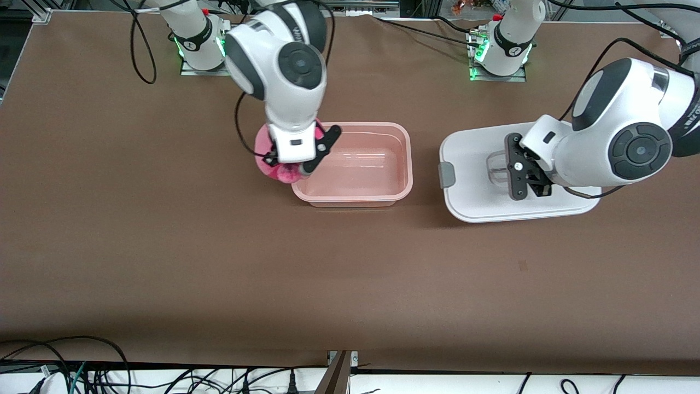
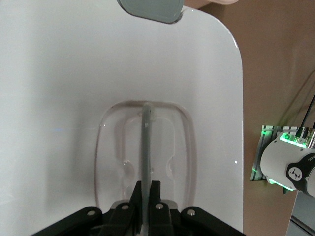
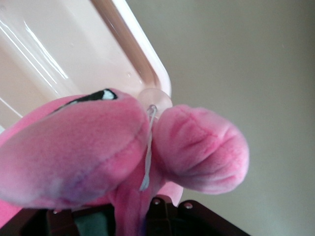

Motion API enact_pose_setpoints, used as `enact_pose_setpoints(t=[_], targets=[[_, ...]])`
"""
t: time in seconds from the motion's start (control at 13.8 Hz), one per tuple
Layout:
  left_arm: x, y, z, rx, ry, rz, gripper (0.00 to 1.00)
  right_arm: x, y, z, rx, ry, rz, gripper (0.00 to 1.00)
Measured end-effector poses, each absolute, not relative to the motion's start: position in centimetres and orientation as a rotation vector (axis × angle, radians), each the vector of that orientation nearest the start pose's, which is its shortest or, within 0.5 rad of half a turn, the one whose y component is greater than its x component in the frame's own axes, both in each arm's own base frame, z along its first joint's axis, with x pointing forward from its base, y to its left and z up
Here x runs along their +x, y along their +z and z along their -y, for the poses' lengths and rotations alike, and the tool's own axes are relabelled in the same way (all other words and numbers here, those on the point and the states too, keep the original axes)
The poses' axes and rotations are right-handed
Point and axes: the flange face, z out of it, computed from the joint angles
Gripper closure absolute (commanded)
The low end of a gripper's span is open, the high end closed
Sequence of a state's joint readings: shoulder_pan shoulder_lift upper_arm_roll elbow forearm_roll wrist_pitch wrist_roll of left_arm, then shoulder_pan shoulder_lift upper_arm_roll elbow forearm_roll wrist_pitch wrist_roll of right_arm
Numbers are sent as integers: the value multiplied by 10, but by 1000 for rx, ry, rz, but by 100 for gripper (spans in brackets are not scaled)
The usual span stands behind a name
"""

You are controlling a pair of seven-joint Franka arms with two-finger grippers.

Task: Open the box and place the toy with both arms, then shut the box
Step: 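Lower the pink toy into the box and open the right gripper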

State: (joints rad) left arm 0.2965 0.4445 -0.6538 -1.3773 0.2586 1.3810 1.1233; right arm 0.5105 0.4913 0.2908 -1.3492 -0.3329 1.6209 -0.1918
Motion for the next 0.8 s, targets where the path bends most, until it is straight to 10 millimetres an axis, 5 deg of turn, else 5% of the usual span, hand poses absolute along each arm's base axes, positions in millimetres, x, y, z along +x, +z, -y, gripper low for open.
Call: enact_pose_setpoints(t=[0.22, 0.29, 0.36, 0.58, 0.8], targets=[[622, 476, 111, -2336, 547, -2185, 100, 514, 417, -456, -2959, 179, 1684, 100], [622, 476, 110, -2329, 549, -2187, 100, 513, 410, -461, -2967, 171, 1684, 88], [622, 476, 110, -2327, 549, -2188, 100, 512, 404, -466, -2984, 162, 1663, 1], [622, 476, 111, -2326, 550, -2190, 100, 506, 398, -479, -3042, 97, 1543, 0], [622, 476, 112, -2322, 550, -2195, 100, 488, 419, -507, -3117, -24, 1344, 0]])
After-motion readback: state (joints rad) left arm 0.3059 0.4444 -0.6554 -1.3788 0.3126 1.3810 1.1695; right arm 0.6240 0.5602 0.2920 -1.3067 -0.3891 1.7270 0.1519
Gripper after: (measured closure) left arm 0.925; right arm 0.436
